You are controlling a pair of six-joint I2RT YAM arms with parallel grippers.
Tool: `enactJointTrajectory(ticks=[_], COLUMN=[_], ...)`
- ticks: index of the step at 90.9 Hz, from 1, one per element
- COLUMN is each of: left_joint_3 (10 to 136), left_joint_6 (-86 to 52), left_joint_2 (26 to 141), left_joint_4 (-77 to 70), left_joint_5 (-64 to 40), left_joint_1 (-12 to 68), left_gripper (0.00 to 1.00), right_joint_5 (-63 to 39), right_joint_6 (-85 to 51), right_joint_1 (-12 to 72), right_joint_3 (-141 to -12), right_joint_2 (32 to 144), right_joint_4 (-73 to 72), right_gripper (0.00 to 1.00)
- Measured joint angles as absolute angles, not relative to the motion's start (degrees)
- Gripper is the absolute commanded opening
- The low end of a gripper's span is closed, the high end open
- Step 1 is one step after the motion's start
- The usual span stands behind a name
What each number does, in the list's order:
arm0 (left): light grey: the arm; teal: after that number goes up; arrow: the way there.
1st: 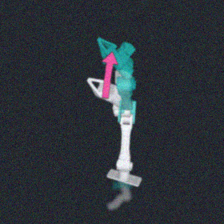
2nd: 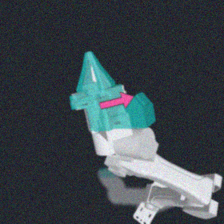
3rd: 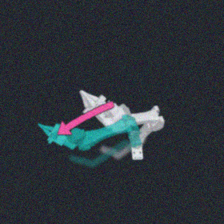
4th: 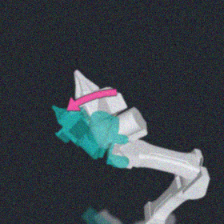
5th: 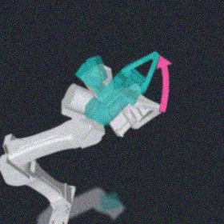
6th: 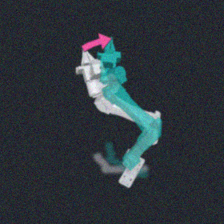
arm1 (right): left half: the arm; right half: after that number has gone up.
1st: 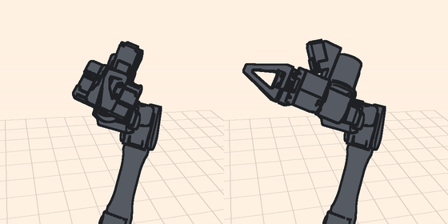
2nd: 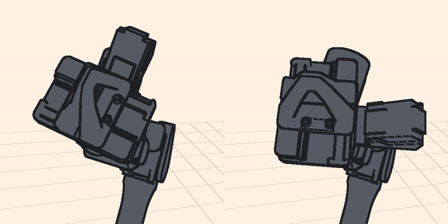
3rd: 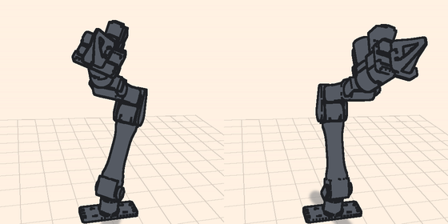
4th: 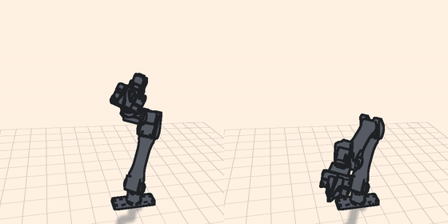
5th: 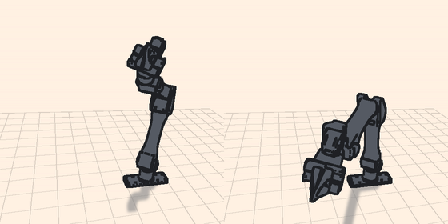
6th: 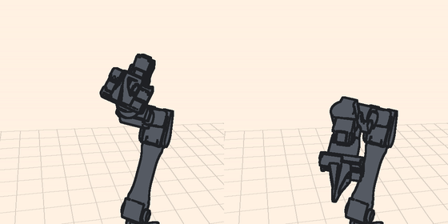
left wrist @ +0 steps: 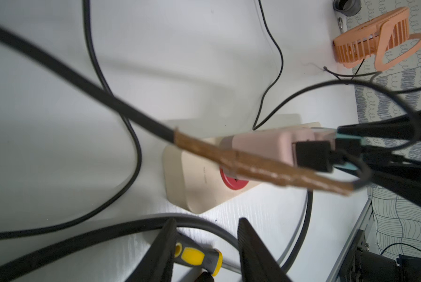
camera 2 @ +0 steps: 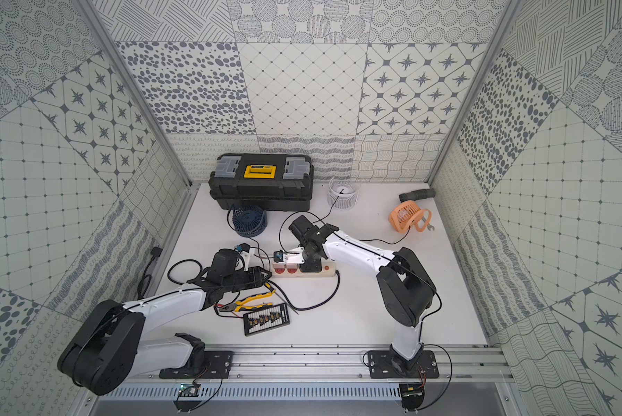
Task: Plug the desk fan into the power strip
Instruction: Insert the plug into the socket.
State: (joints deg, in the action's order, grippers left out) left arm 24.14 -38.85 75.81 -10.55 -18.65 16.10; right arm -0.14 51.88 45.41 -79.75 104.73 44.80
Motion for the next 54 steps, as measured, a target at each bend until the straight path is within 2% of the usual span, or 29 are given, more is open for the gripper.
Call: enactJointTrajectory(ticks=[34,54], left_joint_3=[26.5,27.1], left_joint_6=[-37.5,-37.1], left_joint_2=[82.1,85.1], left_joint_4=[-14.3,-16.7], left_joint_5=[-19.5,-19.7], left_joint_1=[15.1,14.6], left_gripper=[0.3,0.29], right_joint_5=[0.8,0.6], right_joint_6=[53.0,53.0], right_joint_1=[45.7,45.5], right_joint_3=[-85.1,-85.9], right_joint_2=[109.2,109.9], right_joint_4=[50.0,50.9], right_gripper=[0.0,0.0])
